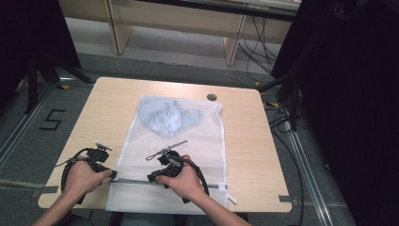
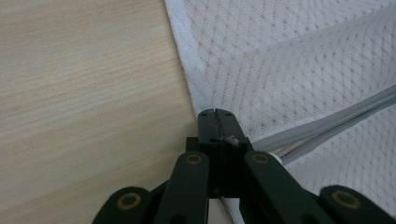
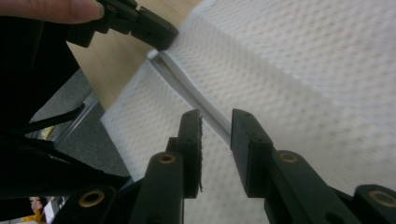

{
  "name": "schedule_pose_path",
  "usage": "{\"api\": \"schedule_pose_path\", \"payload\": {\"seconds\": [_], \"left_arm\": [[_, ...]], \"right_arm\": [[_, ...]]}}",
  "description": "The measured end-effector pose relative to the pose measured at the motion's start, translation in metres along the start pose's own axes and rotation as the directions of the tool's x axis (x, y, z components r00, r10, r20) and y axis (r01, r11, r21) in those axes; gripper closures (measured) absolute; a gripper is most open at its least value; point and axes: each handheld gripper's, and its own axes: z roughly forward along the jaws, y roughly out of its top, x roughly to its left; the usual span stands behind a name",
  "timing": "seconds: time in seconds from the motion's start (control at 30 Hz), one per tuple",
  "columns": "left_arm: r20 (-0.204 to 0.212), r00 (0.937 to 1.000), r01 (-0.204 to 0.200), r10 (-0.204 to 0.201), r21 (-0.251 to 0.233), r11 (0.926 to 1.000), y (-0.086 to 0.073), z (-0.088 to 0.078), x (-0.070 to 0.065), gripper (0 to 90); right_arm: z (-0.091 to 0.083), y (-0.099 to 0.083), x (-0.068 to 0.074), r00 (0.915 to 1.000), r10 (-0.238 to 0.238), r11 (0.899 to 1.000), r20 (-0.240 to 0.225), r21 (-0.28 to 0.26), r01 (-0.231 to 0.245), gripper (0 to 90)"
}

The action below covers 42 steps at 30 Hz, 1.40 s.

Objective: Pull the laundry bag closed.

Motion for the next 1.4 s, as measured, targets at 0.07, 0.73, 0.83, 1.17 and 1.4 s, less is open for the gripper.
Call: {"api": "schedule_pose_path", "payload": {"seconds": [0.07,0.73,0.83,1.17,1.4], "left_arm": [[0.001,1.0000,0.001,-0.001,-0.001,1.0000,0.000,0.000,0.000,89.6],[0.003,1.0000,0.002,-0.002,-0.003,1.0000,0.000,0.000,0.001,89.7],[0.005,1.0000,0.001,-0.001,-0.002,1.0000,0.000,0.000,0.001,89.7],[0.008,1.0000,-0.003,0.003,0.004,1.0000,0.000,0.000,0.002,89.7],[0.013,0.9997,-0.021,0.020,0.019,0.9996,0.000,-0.001,0.004,89.7]], "right_arm": [[0.010,0.005,0.007,0.9997,0.004,1.000,-0.024,0.003,-0.004,74.4],[0.051,0.027,0.021,0.9966,-0.002,1.000,-0.082,0.025,0.004,75.9],[0.057,0.030,0.023,0.9964,-0.022,1.000,-0.082,0.019,0.023,76.0],[0.068,0.036,0.028,0.9968,0.001,0.999,-0.080,0.032,0.001,75.5],[0.079,0.041,0.034,0.9955,0.010,0.999,-0.095,0.047,-0.005,75.1]]}}
